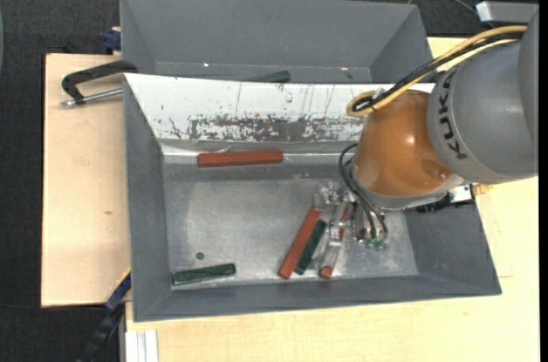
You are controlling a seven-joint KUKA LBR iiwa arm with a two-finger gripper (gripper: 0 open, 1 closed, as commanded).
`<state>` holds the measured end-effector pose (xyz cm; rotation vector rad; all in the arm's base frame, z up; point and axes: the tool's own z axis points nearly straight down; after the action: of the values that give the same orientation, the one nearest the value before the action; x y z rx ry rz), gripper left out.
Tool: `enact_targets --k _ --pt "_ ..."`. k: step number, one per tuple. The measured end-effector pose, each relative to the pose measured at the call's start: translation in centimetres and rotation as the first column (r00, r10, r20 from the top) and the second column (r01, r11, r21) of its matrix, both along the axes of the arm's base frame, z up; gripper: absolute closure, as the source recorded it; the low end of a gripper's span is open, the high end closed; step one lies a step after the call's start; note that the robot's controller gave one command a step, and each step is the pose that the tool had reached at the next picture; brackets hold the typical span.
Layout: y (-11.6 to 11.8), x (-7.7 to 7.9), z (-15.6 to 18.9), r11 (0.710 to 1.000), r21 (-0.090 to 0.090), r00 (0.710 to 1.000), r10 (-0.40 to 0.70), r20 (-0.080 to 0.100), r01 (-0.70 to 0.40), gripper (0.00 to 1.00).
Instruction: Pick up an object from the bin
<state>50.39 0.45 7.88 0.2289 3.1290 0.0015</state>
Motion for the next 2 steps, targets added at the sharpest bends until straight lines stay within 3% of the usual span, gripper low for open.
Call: enact_targets --k 1,2 --pt "2.1 -0.6 -0.7 0.998 0.0 0.998 -0.065 -0.004 0.065 0.0" --pt "4.0 -1.1 -0.7 0.995 0.002 0.995 -0.1 0.0 0.1 1.0"
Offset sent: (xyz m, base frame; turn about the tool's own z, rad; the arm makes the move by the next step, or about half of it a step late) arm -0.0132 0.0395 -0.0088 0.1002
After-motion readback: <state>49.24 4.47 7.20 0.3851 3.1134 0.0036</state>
